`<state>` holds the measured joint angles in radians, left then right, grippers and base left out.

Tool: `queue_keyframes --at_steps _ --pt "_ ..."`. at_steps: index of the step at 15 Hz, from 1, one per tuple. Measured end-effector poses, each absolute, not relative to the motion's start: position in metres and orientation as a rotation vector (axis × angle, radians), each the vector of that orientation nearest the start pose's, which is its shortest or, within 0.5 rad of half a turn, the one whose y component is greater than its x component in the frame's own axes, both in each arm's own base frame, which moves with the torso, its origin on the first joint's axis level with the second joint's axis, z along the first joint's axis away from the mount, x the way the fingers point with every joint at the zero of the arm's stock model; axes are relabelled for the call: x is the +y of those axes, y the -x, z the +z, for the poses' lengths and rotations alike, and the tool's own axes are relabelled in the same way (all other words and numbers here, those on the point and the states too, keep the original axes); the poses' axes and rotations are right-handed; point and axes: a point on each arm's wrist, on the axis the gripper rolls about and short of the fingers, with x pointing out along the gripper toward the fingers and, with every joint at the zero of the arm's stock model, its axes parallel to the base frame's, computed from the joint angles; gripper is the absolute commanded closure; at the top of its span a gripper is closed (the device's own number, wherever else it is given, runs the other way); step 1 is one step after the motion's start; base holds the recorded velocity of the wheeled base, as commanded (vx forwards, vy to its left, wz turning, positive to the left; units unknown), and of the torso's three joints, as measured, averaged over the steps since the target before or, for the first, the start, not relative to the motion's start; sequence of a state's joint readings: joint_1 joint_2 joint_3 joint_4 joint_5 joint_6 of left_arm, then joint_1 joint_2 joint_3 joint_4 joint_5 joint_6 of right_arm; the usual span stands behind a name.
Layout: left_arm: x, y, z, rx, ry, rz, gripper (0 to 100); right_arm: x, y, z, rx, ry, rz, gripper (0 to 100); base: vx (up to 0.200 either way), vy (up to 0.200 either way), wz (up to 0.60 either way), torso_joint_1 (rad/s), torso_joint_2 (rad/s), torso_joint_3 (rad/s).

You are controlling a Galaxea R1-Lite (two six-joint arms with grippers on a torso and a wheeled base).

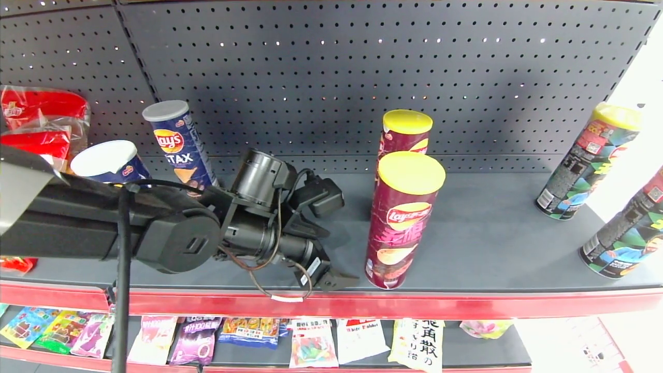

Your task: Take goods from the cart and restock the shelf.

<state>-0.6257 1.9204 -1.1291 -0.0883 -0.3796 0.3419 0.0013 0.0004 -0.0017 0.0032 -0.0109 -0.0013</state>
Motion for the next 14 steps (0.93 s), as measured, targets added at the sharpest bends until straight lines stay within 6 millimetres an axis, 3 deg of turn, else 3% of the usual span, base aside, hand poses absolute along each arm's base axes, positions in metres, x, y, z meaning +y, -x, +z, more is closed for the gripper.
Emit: queue_keyframes --at_steps 5,14 --pt "-0.223 -0.293 0.144 0.547 -0.404 -1.049 0 0.000 0.023 0.076 0.002 0.001 -0.011 0 0.000 0.000 0.00 0.000 0.00 0.000" --pt "-0.231 -0.291 0.137 0.564 -0.422 -1.051 0 0.000 0.023 0.076 0.002 0.001 -0.017 0 0.000 0.000 0.00 0.000 0.00 0.000"
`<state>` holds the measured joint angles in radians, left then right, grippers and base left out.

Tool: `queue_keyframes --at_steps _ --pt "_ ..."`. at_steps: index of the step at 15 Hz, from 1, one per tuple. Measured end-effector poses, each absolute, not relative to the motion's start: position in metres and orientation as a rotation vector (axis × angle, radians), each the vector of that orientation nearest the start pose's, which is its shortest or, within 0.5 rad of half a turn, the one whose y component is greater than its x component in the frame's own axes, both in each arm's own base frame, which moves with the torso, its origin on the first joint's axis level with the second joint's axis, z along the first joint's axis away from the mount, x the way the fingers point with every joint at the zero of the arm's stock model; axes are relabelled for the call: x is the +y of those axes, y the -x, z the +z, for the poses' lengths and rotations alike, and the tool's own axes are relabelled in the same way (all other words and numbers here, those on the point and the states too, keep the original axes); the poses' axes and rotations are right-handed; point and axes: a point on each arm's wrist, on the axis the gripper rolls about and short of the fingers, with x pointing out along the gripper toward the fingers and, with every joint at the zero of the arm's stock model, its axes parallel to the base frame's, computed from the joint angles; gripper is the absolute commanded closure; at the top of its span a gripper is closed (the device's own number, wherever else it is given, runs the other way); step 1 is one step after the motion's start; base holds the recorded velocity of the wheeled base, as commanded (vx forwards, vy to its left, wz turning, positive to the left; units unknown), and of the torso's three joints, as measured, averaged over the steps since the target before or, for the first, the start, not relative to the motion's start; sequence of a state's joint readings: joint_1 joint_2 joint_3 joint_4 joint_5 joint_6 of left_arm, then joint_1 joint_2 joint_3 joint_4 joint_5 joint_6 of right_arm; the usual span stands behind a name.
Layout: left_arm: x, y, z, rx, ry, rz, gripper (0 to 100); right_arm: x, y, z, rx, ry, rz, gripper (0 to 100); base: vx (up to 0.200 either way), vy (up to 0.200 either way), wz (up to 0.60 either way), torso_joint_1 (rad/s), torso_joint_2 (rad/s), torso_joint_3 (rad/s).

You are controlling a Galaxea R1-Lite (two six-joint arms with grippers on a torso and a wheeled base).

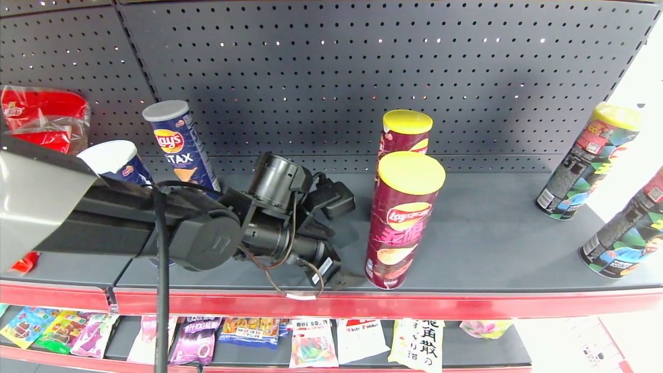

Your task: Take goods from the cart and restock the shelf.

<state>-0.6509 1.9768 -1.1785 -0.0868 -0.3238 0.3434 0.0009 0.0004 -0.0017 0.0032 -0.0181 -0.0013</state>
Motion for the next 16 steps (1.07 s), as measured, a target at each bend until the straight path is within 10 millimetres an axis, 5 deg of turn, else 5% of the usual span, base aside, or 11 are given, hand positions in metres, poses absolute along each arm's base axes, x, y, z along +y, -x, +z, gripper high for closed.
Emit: queue_keyframes --at_steps 16 --pt "-0.2403 -0.2935 0.1347 0.557 -0.436 -1.046 0 -0.0004 0.0229 0.0756 0.002 0.001 -0.017 0 0.000 0.000 0.00 0.000 0.00 0.000"
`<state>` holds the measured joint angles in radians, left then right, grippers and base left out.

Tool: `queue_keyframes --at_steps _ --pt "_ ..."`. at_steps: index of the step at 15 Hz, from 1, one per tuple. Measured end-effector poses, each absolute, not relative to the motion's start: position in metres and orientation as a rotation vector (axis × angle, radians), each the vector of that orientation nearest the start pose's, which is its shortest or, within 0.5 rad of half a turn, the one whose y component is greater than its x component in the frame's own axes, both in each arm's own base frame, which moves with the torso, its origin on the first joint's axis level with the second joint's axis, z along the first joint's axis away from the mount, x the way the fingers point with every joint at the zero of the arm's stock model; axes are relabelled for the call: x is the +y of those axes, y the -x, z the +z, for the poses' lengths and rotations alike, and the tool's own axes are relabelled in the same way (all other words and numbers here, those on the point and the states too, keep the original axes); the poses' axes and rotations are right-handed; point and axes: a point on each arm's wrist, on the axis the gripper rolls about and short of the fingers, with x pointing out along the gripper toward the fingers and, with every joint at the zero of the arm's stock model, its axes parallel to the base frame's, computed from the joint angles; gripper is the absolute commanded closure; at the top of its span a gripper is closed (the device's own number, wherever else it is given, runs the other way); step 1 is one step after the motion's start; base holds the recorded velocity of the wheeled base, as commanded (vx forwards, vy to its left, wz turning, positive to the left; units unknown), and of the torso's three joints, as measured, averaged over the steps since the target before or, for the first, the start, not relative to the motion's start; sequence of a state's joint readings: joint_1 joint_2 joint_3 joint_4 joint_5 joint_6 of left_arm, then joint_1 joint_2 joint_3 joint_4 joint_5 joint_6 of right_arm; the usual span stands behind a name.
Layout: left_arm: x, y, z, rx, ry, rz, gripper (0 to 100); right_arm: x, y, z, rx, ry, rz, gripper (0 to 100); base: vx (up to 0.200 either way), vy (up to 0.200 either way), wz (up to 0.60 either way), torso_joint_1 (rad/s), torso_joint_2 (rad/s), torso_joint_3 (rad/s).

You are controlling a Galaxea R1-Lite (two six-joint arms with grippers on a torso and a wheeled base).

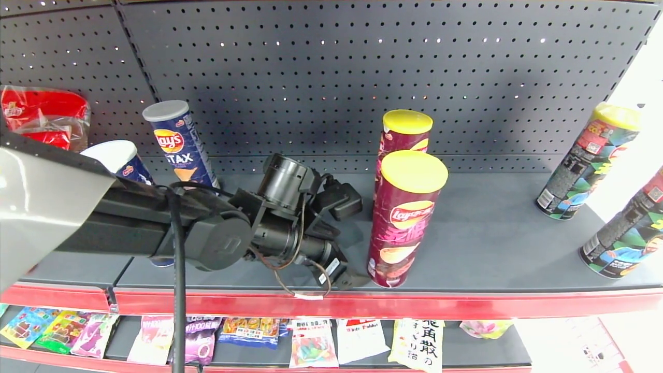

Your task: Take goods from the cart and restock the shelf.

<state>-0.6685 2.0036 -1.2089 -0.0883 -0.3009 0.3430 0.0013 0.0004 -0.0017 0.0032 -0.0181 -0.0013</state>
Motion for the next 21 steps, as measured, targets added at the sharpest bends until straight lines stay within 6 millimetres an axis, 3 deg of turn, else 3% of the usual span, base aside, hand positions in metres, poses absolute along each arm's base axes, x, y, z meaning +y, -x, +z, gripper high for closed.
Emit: queue_keyframes --at_steps 21 --pt "-0.2460 -0.3023 0.1335 0.550 -0.434 -1.026 0 -0.0004 0.0229 0.0756 0.002 0.001 -0.017 0 0.000 0.000 0.00 0.000 0.00 0.000"
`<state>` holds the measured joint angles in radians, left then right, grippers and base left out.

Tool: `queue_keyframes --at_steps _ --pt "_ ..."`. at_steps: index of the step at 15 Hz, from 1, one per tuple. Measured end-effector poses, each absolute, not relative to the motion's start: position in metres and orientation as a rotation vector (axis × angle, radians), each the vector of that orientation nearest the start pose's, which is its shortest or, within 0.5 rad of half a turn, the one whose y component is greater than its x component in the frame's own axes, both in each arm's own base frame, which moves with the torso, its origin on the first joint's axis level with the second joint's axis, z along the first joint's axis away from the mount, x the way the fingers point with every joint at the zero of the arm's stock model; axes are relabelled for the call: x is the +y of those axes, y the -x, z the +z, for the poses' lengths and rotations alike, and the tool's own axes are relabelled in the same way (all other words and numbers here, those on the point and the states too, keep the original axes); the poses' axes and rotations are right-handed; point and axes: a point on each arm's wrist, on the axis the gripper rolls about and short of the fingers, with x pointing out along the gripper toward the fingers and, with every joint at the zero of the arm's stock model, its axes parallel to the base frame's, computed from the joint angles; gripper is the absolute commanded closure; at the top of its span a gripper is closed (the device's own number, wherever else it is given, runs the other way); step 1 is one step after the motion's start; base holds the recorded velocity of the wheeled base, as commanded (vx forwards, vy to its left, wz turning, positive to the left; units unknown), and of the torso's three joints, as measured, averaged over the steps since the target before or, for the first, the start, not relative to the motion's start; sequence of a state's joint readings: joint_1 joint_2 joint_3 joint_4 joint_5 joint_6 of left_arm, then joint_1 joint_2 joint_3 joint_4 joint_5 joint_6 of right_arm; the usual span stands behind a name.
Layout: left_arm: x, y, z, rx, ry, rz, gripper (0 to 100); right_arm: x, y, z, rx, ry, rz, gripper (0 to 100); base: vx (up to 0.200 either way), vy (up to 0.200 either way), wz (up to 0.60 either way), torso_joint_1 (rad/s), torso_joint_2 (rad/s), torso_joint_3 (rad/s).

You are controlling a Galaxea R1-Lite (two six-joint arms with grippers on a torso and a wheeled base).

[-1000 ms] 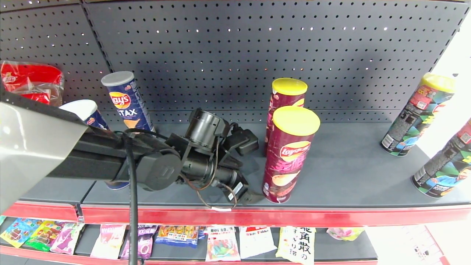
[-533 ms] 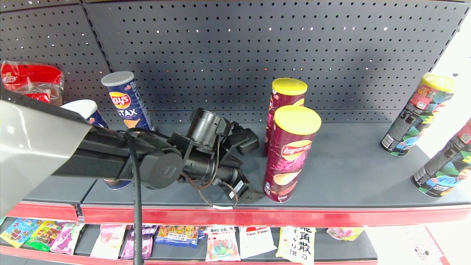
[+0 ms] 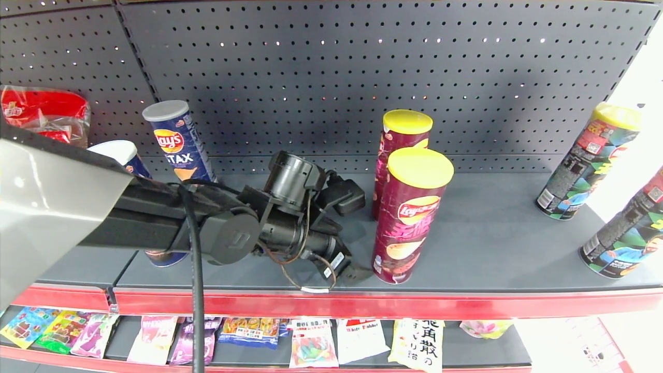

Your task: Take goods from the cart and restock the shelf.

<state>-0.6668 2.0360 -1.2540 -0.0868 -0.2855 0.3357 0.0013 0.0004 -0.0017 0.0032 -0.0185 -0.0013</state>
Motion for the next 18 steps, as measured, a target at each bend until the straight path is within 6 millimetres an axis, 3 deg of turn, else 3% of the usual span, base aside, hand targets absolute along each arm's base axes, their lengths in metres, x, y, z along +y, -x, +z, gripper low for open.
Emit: queue_keyframes --at_steps 6,10,14,18 --pt "-0.240 -0.297 0.136 0.558 -0.431 -1.024 0 0.000 0.023 0.076 0.002 0.001 -0.018 0 0.000 0.000 0.00 0.000 0.00 0.000" --pt "-0.205 -0.272 0.167 0.515 -0.411 -0.987 0 0.000 0.023 0.076 0.002 0.001 -0.018 0 0.000 0.000 0.00 0.000 0.00 0.000" --pt "-0.150 -0.218 0.208 0.416 -0.372 -0.926 0 0.000 0.023 0.076 0.002 0.001 -0.017 0 0.000 0.000 0.00 0.000 0.00 0.000" --pt "-0.090 -0.136 0.232 0.279 -0.300 -0.780 0 0.000 0.023 0.076 0.002 0.000 -0.019 0 0.000 0.000 0.00 0.000 0.00 0.000"
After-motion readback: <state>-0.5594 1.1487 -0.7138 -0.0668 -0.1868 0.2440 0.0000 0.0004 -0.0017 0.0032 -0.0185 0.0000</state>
